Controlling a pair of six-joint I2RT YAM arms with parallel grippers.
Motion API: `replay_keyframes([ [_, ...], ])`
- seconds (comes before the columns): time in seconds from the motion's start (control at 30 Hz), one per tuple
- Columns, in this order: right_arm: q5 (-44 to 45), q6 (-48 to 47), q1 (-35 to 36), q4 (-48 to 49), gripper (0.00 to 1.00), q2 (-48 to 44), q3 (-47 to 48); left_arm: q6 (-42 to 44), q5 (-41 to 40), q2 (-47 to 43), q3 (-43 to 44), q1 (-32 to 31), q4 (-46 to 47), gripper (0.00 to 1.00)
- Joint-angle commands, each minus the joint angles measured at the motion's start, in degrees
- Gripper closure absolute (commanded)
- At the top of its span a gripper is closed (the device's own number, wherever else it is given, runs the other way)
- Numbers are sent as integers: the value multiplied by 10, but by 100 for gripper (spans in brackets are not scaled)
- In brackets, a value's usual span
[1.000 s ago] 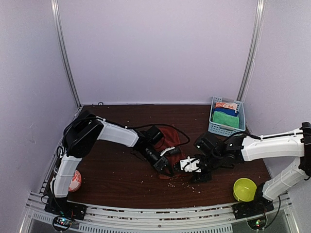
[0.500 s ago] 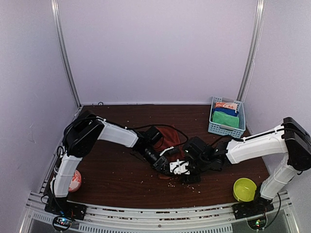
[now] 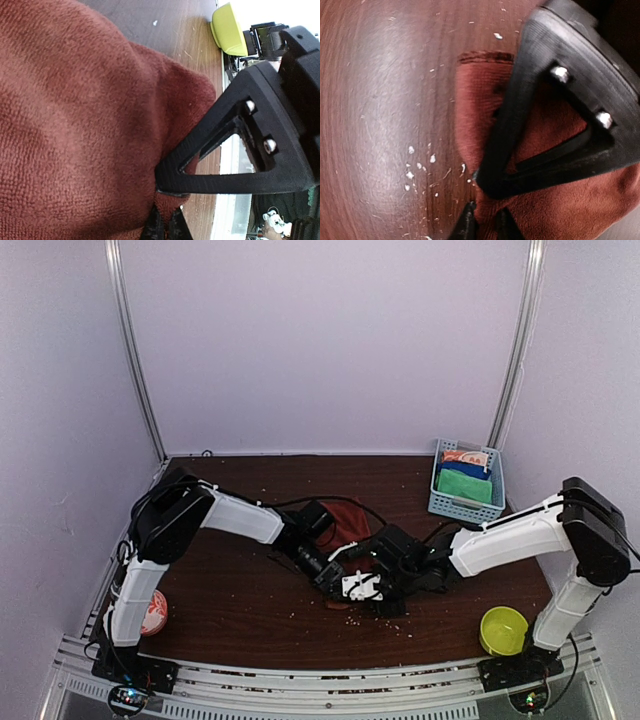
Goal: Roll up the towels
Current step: Pick up the towel from the center of the board.
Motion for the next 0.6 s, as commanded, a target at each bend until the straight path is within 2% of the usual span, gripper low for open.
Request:
replay_keyframes([
  [0.0, -38, -9, 3, -40, 93, 10, 23, 16, -24, -12, -25, 3, -11, 99],
  [0.1, -62, -9, 3, -79, 99, 10, 41, 24, -58, -60, -62, 12, -14, 88],
  [0.17, -92, -7, 3, -117, 100, 10, 61, 24, -100, -107, -97, 18, -14, 73],
  [0.23, -130, -4, 2, -165, 100, 14, 79, 24, -138, -161, -142, 22, -6, 63],
  [0.37, -205, 16, -5, -231, 100, 46, 119, 23, -196, -246, -215, 37, 18, 61],
  [0.57, -301, 43, -69, -313, 100, 142, 202, 35, -319, -373, -290, 45, 60, 61],
])
